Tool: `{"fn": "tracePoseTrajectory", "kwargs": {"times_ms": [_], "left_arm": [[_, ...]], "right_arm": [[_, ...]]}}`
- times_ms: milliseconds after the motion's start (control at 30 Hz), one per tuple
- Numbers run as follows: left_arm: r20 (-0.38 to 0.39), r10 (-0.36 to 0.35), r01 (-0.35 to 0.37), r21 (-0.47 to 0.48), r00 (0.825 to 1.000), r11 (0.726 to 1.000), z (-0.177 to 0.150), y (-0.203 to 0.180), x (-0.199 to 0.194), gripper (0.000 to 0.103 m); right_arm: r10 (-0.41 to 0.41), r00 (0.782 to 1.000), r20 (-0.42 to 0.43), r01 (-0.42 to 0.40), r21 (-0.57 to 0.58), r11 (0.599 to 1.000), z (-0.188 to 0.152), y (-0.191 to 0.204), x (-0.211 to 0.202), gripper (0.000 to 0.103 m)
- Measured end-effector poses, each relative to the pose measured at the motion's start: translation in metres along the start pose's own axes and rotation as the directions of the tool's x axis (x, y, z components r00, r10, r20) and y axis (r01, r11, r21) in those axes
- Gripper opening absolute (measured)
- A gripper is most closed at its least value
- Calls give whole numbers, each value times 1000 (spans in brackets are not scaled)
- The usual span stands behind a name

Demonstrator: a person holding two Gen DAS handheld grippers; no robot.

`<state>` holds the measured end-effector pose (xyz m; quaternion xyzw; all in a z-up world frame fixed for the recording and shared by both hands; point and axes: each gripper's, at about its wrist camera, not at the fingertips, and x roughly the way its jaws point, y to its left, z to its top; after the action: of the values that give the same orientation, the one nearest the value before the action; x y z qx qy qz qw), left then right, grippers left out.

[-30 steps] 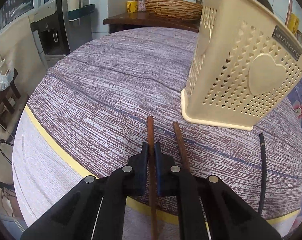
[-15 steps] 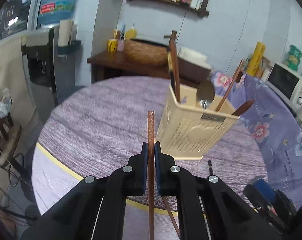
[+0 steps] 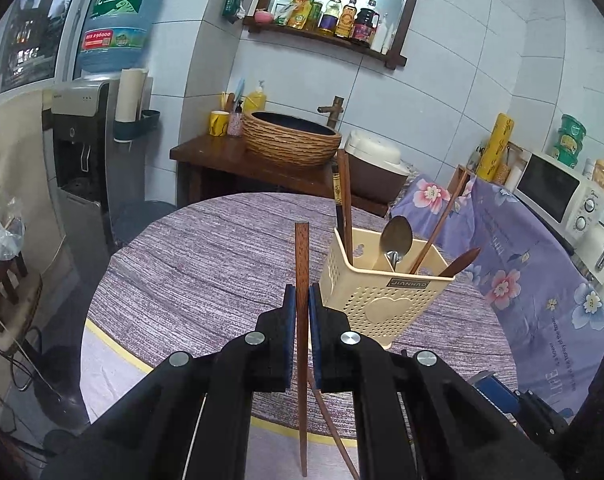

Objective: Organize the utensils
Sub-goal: 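Carry the spoon and chopstick to the holder and lower them in with both grippers, then open both grippers to release the utensils into the holder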

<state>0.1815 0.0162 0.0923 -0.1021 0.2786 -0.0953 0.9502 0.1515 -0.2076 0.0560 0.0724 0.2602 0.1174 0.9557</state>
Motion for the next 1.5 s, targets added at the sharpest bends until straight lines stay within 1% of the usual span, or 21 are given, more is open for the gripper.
{"fn": "tracePoseTrajectory", "kwargs": {"times_ms": [167,233,300,400,500,567,600,667,733,800,867,1000,1067,1233,1300,1400,1500], "left_arm": [[33,-22,21,14,999,1000,13,-1,-9,8],[52,-38,37,22,998,999,22,-4,-14,8],[79,-59,57,26,995,998,39,-8,-21,8],[139,-87,83,36,987,996,70,-17,-32,8],[232,-92,80,57,968,995,110,-34,-44,8],[273,-84,70,62,958,996,130,-44,-45,8],[295,-74,58,63,952,996,142,-51,-42,8],[321,-56,38,60,946,997,155,-59,-33,8],[319,-52,35,59,946,998,159,-66,-20,8],[321,-40,22,61,946,998,156,-70,-5,8],[315,-28,10,60,949,998,149,-70,10,8],[276,-6,-5,42,961,999,123,-65,44,8],[250,-7,-3,40,968,999,108,-63,57,8],[202,-13,2,54,979,999,77,-59,74,8],[185,-16,4,62,983,998,69,-58,79,8],[156,-17,7,64,988,998,60,-56,85,8],[132,-19,10,68,991,998,56,-54,90,8]], "right_arm": [[22,1000,2,-22,8,1000,11,-1,0,36],[30,999,17,-30,6,1000,23,-2,-1,36],[40,999,37,-40,-11,999,39,0,-2,36],[36,994,103,-30,-56,998,80,7,-5,36],[1,982,189,16,-90,996,127,13,-9,36],[-14,973,230,36,-96,995,158,15,-8,36],[-25,969,244,49,-93,995,169,15,-7,36],[-49,961,271,75,-87,993,185,15,-1,36],[-73,956,283,102,-89,991,193,14,10,36],[-100,953,286,134,-99,986,192,14,23,36],[-115,956,269,146,-98,984,184,10,38,36],[-131,968,216,154,-93,984,159,5,62,36],[-142,969,203,164,-100,981,144,4,71,36],[-155,971,179,181,-138,974,114,7,85,36],[-157,975,158,180,-147,973,106,7,92,36],[-162,977,137,183,-155,971,94,6,101,36],[-172,974,149,197,-174,965,88,9,103,36]]}}
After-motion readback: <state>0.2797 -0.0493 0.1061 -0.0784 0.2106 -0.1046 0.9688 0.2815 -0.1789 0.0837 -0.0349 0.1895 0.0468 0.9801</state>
